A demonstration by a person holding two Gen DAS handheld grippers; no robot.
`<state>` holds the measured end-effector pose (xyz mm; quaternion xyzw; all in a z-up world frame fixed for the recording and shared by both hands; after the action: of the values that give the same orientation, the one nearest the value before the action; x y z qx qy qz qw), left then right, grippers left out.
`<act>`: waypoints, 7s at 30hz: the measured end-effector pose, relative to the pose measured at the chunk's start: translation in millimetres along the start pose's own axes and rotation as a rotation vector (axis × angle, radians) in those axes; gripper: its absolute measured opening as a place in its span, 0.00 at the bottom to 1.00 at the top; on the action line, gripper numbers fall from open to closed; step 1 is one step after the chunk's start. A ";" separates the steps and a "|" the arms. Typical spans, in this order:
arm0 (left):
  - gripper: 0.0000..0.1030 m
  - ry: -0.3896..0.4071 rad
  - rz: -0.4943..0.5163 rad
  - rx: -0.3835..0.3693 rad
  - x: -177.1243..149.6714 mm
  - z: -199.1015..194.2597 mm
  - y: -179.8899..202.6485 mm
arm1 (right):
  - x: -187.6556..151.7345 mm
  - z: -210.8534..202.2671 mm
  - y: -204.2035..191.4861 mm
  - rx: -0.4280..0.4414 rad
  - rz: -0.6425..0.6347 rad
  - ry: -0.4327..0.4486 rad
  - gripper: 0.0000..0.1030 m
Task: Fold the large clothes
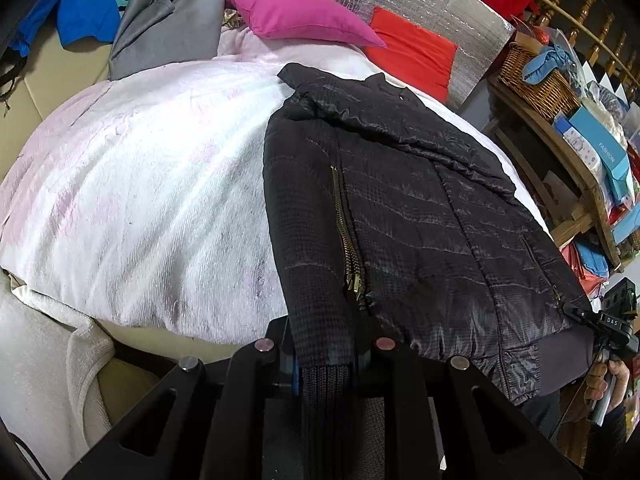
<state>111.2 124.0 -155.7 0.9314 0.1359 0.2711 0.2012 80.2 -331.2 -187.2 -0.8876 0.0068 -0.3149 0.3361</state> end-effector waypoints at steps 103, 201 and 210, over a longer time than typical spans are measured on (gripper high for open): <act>0.17 0.139 -0.039 -0.208 72.5 -54.2 35.1 | 78.9 -50.3 -41.0 0.204 -0.101 0.214 0.15; 0.17 0.346 0.102 -0.157 276.0 16.2 127.8 | 310.7 14.3 -43.6 0.039 -0.188 0.359 0.14; 0.17 0.284 0.051 -0.070 331.3 98.7 132.6 | 382.8 96.7 0.9 -0.049 -0.142 0.277 0.14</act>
<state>455.9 97.4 -23.3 0.8792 0.1297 0.4099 0.2056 441.7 -360.3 -31.2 -0.8419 -0.0021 -0.4570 0.2870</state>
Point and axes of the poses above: each gripper's, at about its wrist camera, not at the fingertips, and z roughly the way its jaws point, y to its right, x to its top, the point moved 5 cm from there along z, roughly the way its jaws point, and after that the axes turned 15 degrees about -z, right-handed, at the moved point
